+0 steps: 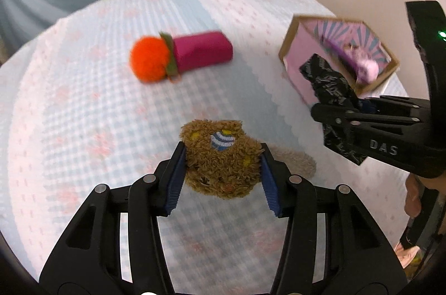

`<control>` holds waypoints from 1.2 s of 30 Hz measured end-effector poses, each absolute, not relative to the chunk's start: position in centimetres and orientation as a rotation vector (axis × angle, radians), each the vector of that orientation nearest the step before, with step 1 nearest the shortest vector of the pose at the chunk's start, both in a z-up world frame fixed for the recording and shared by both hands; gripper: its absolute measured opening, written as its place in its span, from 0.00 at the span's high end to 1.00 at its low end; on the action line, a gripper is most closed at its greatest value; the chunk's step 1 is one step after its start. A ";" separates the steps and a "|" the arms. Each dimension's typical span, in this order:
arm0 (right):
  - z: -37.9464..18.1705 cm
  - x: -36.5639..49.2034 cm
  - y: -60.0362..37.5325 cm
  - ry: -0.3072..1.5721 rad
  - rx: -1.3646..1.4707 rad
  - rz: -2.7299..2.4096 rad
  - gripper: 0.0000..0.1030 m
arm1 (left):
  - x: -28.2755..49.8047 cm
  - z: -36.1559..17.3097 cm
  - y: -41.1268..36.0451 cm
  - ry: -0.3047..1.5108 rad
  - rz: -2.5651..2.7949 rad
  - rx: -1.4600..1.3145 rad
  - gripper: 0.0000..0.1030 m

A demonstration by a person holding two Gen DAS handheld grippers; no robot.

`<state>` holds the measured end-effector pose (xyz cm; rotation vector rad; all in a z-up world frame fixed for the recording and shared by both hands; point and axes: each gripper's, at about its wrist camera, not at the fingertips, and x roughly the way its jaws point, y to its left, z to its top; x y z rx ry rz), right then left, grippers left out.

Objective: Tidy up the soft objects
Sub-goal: 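Grasp the brown fuzzy plush with the left tool while the right tool grasps the black cloth, then lift the brown plush and black cloth and carry both over the box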

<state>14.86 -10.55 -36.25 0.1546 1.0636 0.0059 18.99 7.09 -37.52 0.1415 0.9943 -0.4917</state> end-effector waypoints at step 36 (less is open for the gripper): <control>-11.7 10.4 -33.3 0.848 0.079 0.042 0.71 | 16.3 -14.2 -14.6 0.835 -0.271 -0.068 0.55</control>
